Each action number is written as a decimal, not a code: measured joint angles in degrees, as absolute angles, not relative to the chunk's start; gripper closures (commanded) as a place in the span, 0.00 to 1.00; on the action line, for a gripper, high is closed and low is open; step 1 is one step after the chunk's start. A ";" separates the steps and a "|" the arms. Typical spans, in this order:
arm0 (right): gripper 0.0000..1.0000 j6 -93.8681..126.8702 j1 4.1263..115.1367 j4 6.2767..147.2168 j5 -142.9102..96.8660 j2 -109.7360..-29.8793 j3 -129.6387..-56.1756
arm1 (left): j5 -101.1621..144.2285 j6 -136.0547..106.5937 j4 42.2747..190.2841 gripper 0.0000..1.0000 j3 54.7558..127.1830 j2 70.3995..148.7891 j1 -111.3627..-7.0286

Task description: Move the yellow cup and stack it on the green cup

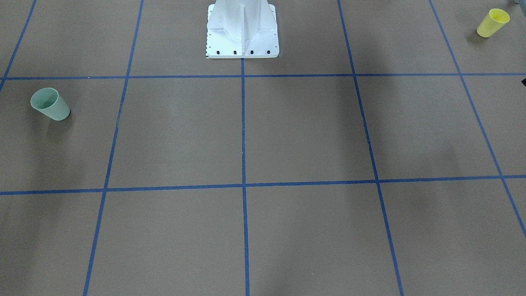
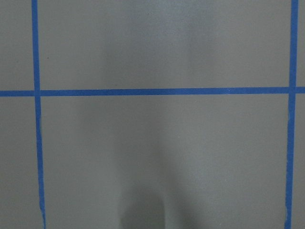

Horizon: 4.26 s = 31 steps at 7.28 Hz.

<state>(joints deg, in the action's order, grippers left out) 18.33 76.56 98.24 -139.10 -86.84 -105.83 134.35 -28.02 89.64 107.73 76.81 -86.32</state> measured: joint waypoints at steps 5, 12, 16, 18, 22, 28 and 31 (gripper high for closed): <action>0.00 18.87 73.32 95.92 -139.55 -86.82 -106.27 | 123.97 -62.92 112.70 0.00 107.17 61.95 -78.22; 0.00 18.81 67.91 94.31 -137.67 -86.24 -106.61 | 97.67 -119.36 102.24 0.00 107.56 61.80 -50.52; 0.00 18.81 66.58 94.52 -135.47 -84.60 -106.30 | 99.13 -142.67 73.41 0.00 107.60 67.97 -37.81; 0.00 18.81 66.54 94.85 -135.21 -84.33 -106.01 | 100.79 -149.80 69.91 0.01 105.00 67.82 -33.91; 0.00 18.87 66.53 94.92 -135.21 -84.68 -106.10 | 105.66 -157.10 69.32 0.01 99.62 67.62 -29.41; 0.00 18.97 65.69 94.92 -135.46 -84.64 -106.07 | 113.79 -161.21 70.08 0.01 94.18 67.01 -24.37; 0.00 19.02 65.30 94.91 -135.84 -84.42 -106.55 | 116.96 -161.41 71.44 0.02 90.56 66.61 -24.17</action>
<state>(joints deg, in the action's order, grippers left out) 19.02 65.30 94.91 -135.84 -84.42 -106.55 116.96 -161.41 71.44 90.56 66.61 -24.17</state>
